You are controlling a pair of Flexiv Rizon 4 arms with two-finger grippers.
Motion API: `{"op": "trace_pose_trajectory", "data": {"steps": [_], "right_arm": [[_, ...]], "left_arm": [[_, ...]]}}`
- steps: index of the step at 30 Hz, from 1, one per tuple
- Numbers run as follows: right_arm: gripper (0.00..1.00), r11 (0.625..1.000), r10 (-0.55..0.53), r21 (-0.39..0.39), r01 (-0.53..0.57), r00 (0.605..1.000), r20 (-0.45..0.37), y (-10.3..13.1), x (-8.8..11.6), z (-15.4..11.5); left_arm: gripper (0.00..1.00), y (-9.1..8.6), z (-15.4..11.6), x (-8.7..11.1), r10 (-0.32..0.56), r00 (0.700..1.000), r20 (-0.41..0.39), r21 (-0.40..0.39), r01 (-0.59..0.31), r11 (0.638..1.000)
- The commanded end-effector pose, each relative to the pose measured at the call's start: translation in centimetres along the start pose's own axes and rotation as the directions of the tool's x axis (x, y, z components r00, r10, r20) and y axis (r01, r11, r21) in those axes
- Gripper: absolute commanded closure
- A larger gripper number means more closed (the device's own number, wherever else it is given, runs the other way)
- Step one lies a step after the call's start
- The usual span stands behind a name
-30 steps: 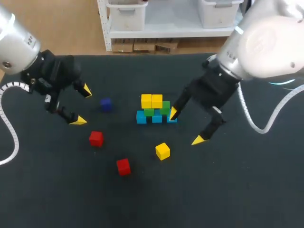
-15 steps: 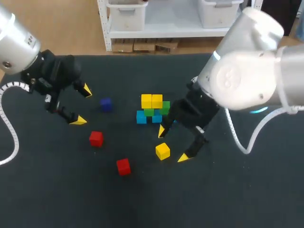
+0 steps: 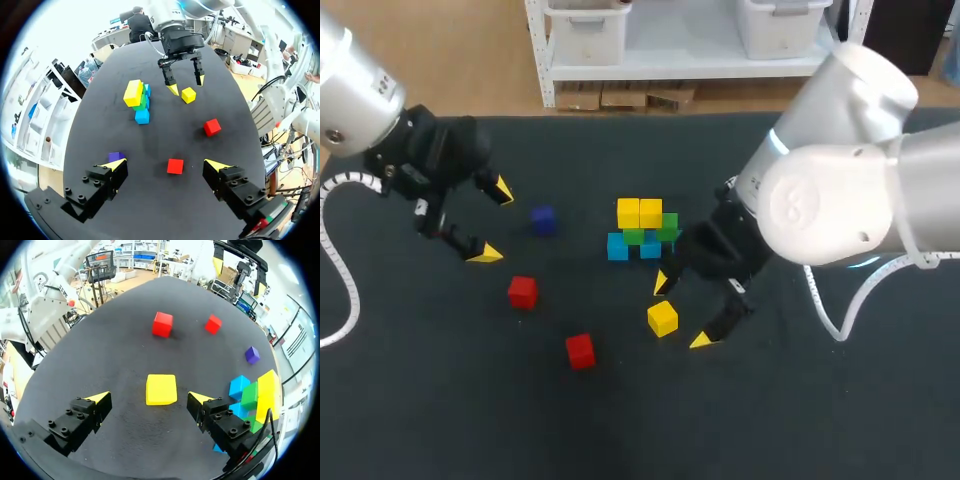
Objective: Place the blue cubes, place green cubes on the blue cubes, place the yellow cubes on the green cubes, then place the red cubes on the yellow cubes, and place purple cube on the red cubes.
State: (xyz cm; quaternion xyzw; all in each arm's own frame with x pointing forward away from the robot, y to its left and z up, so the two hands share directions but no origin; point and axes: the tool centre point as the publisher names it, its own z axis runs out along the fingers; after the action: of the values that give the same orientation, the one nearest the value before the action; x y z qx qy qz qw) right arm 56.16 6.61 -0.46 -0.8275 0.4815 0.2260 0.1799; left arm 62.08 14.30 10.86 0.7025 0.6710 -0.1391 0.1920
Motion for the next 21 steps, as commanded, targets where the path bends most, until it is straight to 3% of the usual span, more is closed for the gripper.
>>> {"op": "trace_pose_trajectory", "data": {"steps": [1, 3, 7, 9, 12, 13, 14, 15, 19, 21], "right_arm": [[0.22, 1.000, -0.003, -0.026, 0.003, 1.000, -0.001, -1.0, 0.3, 0.2], [0.44, 1.000, -0.003, -0.027, 0.003, 1.000, 0.001, -1.2, 0.4, 0.1], [0.43, 0.999, -0.004, -0.034, 0.004, 1.000, -0.004, -1.7, 0.4, 0.2], [0.35, 0.999, -0.005, -0.035, 0.005, 1.000, -0.003, -1.8, 0.1, 0.1], [0.36, 0.999, -0.010, -0.040, 0.009, 1.000, -0.003, -1.7, -0.3, 0.1], [0.31, 0.999, -0.010, -0.041, 0.010, 1.000, -0.003, -1.7, -0.4, 0.1], [0.18, 0.999, -0.012, -0.043, 0.012, 1.000, -0.002, -1.6, -0.5, 0.2], [0.18, 0.999, -0.013, -0.044, 0.013, 1.000, 0.000, -1.6, -0.6, 0.2], [0.24, 0.999, -0.011, -0.044, 0.012, 1.000, 0.004, -1.5, -0.8, 0.4], [0.39, 0.999, -0.011, -0.043, 0.011, 1.000, 0.004, -1.4, -0.9, 0.5]], "left_arm": [[0.00, 0.0, 0.0, 0.1, 0.003, 1.000, 0.004, -0.001, -0.003, 1.000], [0.00, 0.0, 0.0, 0.1, 0.003, 1.000, 0.004, -0.001, -0.003, 1.000], [0.00, 0.0, 0.0, 0.1, 0.003, 1.000, 0.004, -0.001, -0.003, 1.000], [0.00, 0.0, 0.0, 0.1, 0.003, 1.000, 0.004, -0.001, -0.003, 1.000], [0.00, 0.0, 0.0, 0.1, 0.003, 1.000, 0.004, -0.001, -0.003, 1.000], [0.00, 0.0, 0.0, 0.1, 0.003, 1.000, 0.004, -0.001, -0.003, 1.000], [0.00, 0.0, 0.0, 0.1, 0.003, 1.000, 0.004, -0.001, -0.003, 1.000], [0.00, 0.0, 0.0, 0.1, 0.003, 1.000, 0.004, -0.001, -0.003, 1.000], [0.00, 0.0, 0.0, 0.1, 0.003, 1.000, 0.004, -0.001, -0.003, 1.000], [0.00, 0.0, 0.0, 0.1, 0.003, 1.000, 0.004, -0.001, -0.003, 1.000]]}}
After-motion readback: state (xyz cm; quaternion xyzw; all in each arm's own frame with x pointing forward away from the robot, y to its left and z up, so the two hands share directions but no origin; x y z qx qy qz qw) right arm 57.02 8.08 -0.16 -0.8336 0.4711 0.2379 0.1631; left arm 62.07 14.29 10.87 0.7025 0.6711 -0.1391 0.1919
